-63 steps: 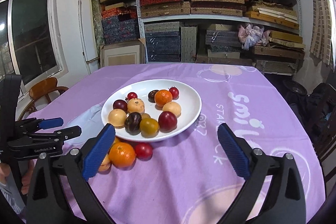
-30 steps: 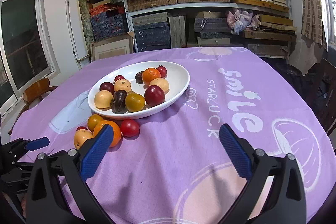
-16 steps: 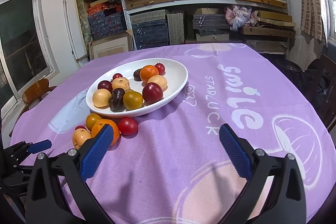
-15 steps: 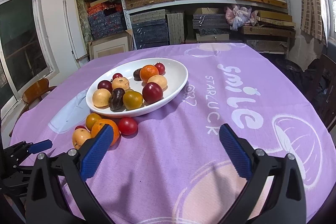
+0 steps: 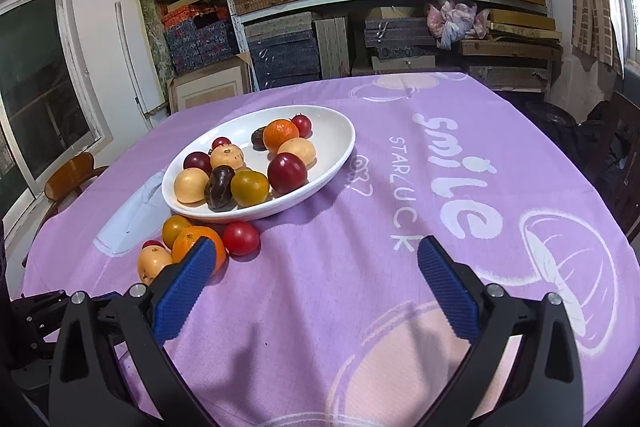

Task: Organize fruits
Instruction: 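Move the left tool to the small brown round fruit and close on it, then close the right tool on the large yellow-orange fruit while the left tool holds the brown fruit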

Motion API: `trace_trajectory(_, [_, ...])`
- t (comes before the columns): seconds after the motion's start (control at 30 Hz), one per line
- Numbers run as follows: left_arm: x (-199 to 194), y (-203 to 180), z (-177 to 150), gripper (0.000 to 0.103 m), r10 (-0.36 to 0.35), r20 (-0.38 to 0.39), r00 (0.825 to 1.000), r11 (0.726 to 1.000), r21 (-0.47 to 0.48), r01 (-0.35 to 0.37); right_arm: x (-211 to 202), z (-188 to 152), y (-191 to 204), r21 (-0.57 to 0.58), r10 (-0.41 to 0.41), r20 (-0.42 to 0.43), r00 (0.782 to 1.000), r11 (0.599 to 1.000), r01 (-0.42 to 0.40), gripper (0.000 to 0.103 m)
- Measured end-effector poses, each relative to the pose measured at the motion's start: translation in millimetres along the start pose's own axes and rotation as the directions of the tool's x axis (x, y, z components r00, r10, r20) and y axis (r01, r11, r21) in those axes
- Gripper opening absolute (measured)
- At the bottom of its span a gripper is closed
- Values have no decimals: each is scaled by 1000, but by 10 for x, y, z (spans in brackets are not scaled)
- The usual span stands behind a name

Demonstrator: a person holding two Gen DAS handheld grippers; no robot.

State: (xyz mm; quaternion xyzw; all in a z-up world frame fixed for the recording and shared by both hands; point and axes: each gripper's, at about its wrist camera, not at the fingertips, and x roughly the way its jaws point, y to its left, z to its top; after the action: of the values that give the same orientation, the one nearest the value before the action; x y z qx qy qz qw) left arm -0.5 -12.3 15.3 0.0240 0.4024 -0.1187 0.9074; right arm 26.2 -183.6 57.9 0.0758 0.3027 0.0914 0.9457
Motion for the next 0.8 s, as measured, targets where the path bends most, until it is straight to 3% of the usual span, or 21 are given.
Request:
trace_trajectory(0.13, [50, -11, -50, 37, -17, -52, 999, 1000, 6, 17, 5, -2, 6, 0, 1, 0, 1000, 1000, -1, 99])
trace_trajectory(0.23, [33, 17, -59, 36, -12, -42, 999, 1000, -6, 12, 7, -3, 10, -4, 0, -1, 1000, 1000, 0, 99])
trace_trajectory(0.33, [44, 46, -59, 28, -16, -46, 999, 1000, -22, 15, 11, -7, 32, -16, 11, -7, 1000, 1000, -11, 99])
trace_trajectory(0.57, [-203, 187, 23, 28, 71, 71, 995, 996, -63, -66, 18, -101, 382, -162, 81, -47, 996, 983, -87, 99])
trace_trajectory(0.67, [-216, 289, 32, 28, 86, 65, 994, 992, -95, -80, 34, -126, 594, -225, 97, -58, 994, 968, -108, 98])
trace_trajectory(0.73, [-208, 323, 38, 28, 82, 51, 995, 991, -108, -76, 75, -118, 716, -259, 86, -66, 994, 961, -101, 96])
trace_trajectory(0.77, [-206, 329, 40, 28, 81, 49, 996, 991, -109, -75, 113, -113, 770, -276, 73, -76, 994, 957, -91, 90])
trace_trajectory(0.8, [-214, 330, 41, 28, 80, 49, 996, 991, -110, -74, 162, -105, 815, -288, 66, -95, 993, 953, -91, 78])
